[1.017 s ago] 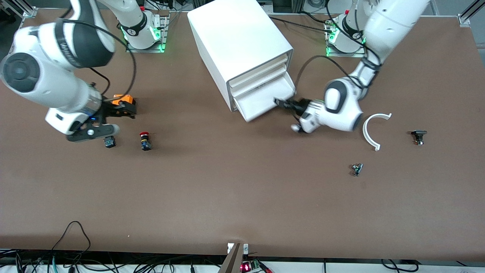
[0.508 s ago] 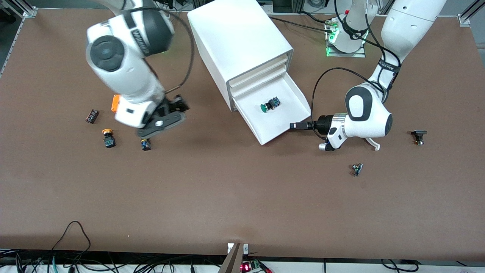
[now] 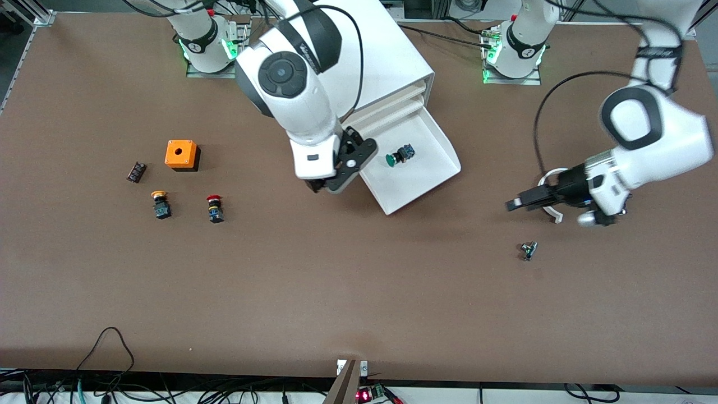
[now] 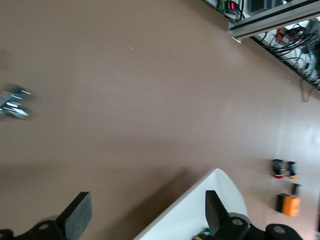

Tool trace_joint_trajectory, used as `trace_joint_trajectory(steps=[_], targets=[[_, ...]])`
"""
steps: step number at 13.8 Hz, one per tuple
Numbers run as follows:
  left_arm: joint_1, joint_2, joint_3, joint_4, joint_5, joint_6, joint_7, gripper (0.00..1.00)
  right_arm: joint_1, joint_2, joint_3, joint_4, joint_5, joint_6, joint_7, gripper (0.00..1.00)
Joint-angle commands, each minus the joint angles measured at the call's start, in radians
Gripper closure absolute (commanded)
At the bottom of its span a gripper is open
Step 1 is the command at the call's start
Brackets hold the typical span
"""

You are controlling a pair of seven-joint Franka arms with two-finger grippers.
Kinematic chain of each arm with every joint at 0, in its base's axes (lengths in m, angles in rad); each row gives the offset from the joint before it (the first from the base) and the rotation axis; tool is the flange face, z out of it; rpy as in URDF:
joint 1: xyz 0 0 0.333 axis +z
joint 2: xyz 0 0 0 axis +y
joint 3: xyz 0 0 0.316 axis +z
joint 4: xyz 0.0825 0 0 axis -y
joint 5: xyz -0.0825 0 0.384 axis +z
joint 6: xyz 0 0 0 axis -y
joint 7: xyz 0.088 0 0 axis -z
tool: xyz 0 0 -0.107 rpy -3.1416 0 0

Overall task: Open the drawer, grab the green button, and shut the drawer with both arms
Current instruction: 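Lower the right gripper into the drawer while the left gripper withdraws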

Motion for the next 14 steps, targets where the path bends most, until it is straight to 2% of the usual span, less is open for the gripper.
trace_joint_trajectory(steps=[1, 3, 5, 8, 10, 12, 14], targets=[[0.001, -0.088, 0.074, 0.115, 0.234, -0.224, -0.016, 0.00, -0.008, 0.045, 0.044, 0.058, 0.041, 0.001, -0.224, 0.00], [0.001, -0.098, 0.119, 0.270, 0.414, -0.457, -0.024, 0.00, -0.006, 0.067, 0.054, 0.057, 0.037, -0.004, -0.431, 0.00], [0.001, -0.099, 0.120, 0.344, 0.560, -0.542, -0.026, 0.00, 0.006, 0.091, 0.053, 0.058, 0.035, -0.005, -0.573, 0.00], [-0.010, -0.102, 0.119, 0.358, 0.652, -0.546, -0.030, 0.00, 0.081, 0.121, 0.048, 0.061, 0.005, -0.002, -0.580, 0.00], [-0.016, -0.104, 0.110, 0.361, 0.669, -0.541, -0.071, 0.00, 0.130, 0.156, 0.038, 0.067, -0.026, 0.013, -0.575, 0.00], [-0.028, -0.104, 0.110, 0.358, 0.671, -0.509, -0.079, 0.00, 0.202, 0.190, -0.030, 0.087, -0.026, 0.030, -0.577, 0.00], [-0.030, -0.104, 0.110, 0.357, 0.671, -0.484, -0.081, 0.00, 0.242, 0.224, -0.056, 0.112, -0.025, 0.052, -0.578, 0.00]])
